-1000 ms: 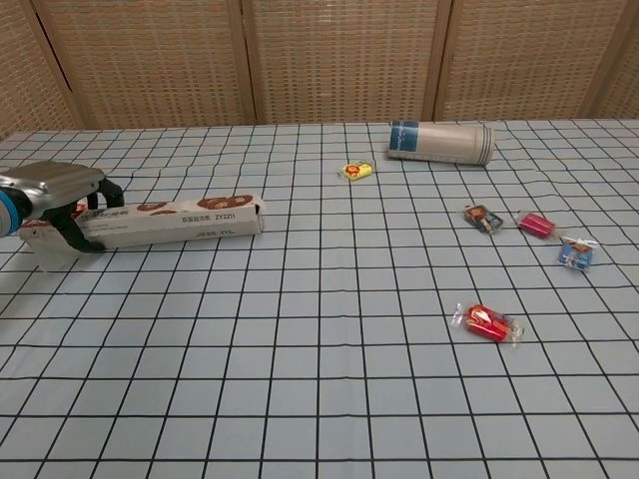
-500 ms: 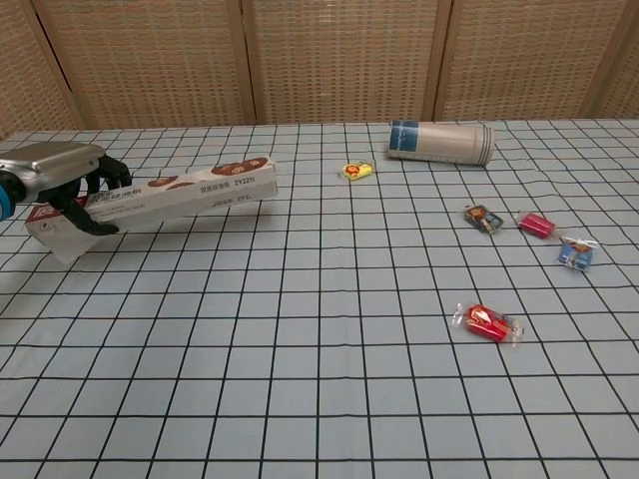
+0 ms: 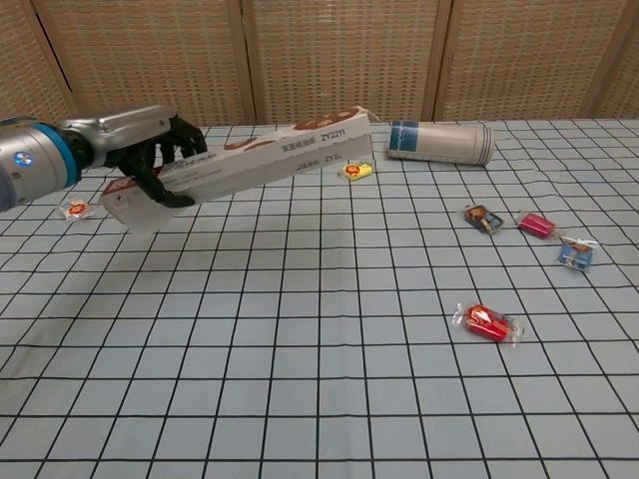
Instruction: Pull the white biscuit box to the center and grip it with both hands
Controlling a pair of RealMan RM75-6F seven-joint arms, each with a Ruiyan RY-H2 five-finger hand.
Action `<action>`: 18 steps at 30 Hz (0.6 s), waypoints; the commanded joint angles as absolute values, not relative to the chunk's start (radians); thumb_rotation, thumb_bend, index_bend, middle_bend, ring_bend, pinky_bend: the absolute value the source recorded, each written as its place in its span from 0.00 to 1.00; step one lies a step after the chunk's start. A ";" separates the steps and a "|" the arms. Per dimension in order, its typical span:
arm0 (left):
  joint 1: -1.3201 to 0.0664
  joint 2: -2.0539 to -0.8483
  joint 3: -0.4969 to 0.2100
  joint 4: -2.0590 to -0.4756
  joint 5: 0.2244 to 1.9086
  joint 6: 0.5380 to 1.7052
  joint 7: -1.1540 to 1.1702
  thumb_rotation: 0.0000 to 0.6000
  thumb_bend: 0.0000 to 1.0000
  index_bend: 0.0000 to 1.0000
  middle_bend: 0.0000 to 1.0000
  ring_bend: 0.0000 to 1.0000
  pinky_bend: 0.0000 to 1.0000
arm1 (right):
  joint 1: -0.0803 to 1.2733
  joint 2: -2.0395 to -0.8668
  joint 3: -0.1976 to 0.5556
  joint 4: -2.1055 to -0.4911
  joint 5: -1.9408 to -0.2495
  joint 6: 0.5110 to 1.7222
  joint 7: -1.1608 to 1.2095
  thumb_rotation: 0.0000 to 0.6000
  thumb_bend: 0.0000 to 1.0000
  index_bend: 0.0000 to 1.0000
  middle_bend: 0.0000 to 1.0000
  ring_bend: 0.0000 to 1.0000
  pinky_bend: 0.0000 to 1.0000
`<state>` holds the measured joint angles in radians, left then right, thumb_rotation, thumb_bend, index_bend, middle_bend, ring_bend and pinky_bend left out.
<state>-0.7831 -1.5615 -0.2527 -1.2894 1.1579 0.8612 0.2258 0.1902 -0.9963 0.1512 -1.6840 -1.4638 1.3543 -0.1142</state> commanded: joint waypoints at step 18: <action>-1.095 -1.815 -0.369 -1.367 0.775 0.902 0.654 1.00 0.51 0.74 0.58 0.54 0.58 | 0.518 -0.997 0.241 -1.923 -1.218 1.006 -0.442 1.00 0.00 0.00 0.00 0.00 0.00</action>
<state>-1.0780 -1.8031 -0.3618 -1.3531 0.7897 0.8883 0.6347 0.4956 -0.9801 0.2334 -1.9107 -1.2501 1.0253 -0.4069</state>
